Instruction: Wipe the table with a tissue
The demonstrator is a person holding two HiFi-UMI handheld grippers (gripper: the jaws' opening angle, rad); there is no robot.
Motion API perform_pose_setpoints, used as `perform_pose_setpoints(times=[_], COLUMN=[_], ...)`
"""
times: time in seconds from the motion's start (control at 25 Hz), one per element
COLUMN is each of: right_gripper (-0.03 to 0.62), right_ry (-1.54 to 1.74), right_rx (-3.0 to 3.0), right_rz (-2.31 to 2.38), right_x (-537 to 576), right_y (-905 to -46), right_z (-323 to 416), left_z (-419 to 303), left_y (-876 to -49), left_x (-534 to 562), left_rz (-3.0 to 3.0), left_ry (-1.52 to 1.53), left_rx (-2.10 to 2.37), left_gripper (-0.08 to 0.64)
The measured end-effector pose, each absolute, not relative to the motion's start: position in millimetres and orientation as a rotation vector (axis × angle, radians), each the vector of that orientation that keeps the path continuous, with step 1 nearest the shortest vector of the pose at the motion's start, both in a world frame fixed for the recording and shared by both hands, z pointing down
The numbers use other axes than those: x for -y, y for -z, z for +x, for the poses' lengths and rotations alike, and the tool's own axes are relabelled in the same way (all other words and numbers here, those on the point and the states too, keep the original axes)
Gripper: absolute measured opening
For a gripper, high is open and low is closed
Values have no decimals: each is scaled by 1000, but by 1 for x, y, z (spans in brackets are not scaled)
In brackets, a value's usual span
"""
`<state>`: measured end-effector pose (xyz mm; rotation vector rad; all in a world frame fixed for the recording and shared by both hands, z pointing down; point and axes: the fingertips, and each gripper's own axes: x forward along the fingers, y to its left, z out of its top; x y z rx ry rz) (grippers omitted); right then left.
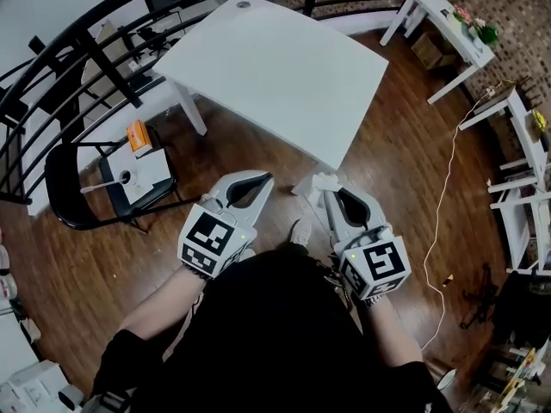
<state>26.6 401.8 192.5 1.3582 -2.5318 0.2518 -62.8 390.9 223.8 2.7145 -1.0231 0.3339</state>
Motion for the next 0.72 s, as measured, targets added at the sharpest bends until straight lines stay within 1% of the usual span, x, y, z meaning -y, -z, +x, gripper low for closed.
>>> perform_pose_setpoints(times=[0.2, 0.48, 0.72], right_gripper=[8, 8, 8], right_ry=[-277, -300, -295], right_rx=[2566, 2613, 2648], right_rz=[1307, 1225, 1153], right_x=[-356, -302, -272], right_y=[-197, -201, -206], right_z=[61, 118, 147], left_z=[-33, 25, 56], left_y=[-226, -227, -225], left_x=[-350, -303, -277], left_rz=[2674, 2627, 2599], left_ry=[-360, -402, -422], left_rx=[1090, 1166, 1230], left_gripper=[9, 9, 9])
